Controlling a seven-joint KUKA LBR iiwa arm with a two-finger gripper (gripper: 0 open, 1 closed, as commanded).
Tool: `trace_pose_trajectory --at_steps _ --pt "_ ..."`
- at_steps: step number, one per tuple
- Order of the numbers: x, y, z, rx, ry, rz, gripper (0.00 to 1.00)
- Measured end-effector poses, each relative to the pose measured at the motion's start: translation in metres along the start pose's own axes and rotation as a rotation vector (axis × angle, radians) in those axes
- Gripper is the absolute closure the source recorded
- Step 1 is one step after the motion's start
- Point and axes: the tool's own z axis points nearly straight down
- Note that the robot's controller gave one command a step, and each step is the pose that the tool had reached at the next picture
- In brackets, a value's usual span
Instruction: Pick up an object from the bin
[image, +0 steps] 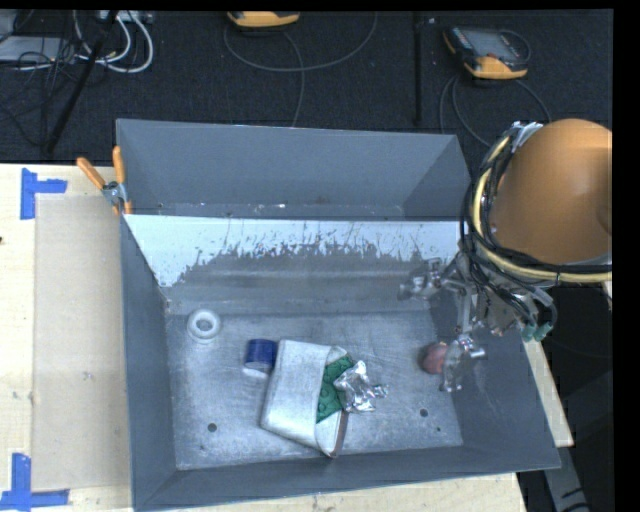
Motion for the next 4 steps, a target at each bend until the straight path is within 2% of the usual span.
trace_pose_trajectory --at_steps 1,2,3,4 --pt "0.034 0.074 0.117 -0.004 0.012 0.017 0.0" --pt "-0.031 0.03 0.189 0.0 0.003 -0.101 0.0" --pt "-0.031 0.031 0.186 0.0 0.0 -0.1 1.0" --pt "-0.04 0.042 0.03 0.002 -0.008 -0.078 1.0"
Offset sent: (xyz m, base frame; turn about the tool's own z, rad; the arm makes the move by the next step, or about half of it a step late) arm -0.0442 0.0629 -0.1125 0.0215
